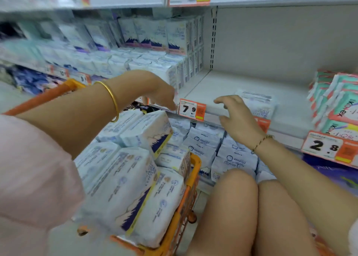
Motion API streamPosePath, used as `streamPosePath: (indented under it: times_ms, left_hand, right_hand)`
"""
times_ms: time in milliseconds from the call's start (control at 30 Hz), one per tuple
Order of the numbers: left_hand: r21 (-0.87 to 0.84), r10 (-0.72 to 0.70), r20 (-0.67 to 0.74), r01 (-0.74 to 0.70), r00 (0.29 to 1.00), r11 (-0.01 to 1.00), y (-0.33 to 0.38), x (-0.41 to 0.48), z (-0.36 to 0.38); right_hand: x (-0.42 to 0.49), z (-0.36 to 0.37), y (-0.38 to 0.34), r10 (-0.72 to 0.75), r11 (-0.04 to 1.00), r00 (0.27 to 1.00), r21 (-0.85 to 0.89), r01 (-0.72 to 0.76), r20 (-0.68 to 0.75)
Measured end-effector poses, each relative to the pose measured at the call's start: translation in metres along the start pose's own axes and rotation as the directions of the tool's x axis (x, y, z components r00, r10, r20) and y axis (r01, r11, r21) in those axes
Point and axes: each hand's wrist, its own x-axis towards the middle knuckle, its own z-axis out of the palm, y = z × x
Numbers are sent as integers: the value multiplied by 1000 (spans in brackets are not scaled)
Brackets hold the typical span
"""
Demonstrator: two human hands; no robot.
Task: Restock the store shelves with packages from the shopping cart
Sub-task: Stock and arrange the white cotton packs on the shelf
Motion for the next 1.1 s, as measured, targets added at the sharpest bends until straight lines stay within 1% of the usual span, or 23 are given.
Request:
streamPosePath:
  times_ms: [100, 200, 233, 333, 467, 567, 633, 667, 733, 800, 900, 1000, 1033, 1100]
  left_hand:
    - [-40, -87, 86, 91, 992, 995, -21, -12, 16]
    - [-68, -127, 151, 138, 980, 988, -27, -20, 31]
    - [-70, -130, 149, 142, 980, 987, -25, -22, 34]
    - [-43, -126, 86, 130, 988, 991, -17, -23, 38]
    - [20, -101, 100, 99, 990, 995, -5, -30, 38]
    - [77, -75, 65, 69, 995, 995, -1, -29, 41]
    - [85, -58, 47, 54, 997, 995, -1, -26, 44]
    - [80, -53, 45, 49, 998, 996, -1, -24, 45]
    - [61, -44, 56, 41, 997, 997, -2, -23, 46]
    - [39, -41, 66, 39, 997, 998, -3, -22, 47]
    - [-2, -45, 41, 45, 998, 999, -4, -23, 47]
    - [-72, -40, -19, 38, 999, 997, -5, -27, 39]
    - [-93, -28, -41, 24, 999, 995, -4, -30, 35]
    - [-120, 13, -111, -27, 994, 992, 4, -34, 24]
  right_hand:
    - [-4, 15, -25, -51, 998, 997, 31, 49, 56]
    - [-5, 22, -38, -66, 997, 995, 38, 64, 73]
    - [-6, 23, -40, -64, 997, 995, 40, 61, 76]
    - [-9, 23, -40, -49, 998, 995, 42, 45, 81]
    - [-12, 23, -36, -21, 999, 996, 30, 19, 86]
    - [-12, 29, -40, -20, 997, 992, 75, 11, 121]
    - [-12, 35, -45, 4, 986, 986, 166, -32, 168]
    - [-12, 38, -49, 35, 969, 977, 232, -85, 213]
    - [-13, 45, -55, 95, 911, 943, 354, -211, 318]
    - [-16, 53, -59, 115, 865, 919, 417, -279, 377]
    - [-18, 60, -59, 106, 858, 929, 440, -266, 355]
    - [-17, 55, -54, 128, 832, 920, 465, -303, 371]
    - [-16, 51, -51, 136, 838, 923, 455, -301, 360]
    - [-15, 36, -44, 129, 873, 953, 426, -240, 273]
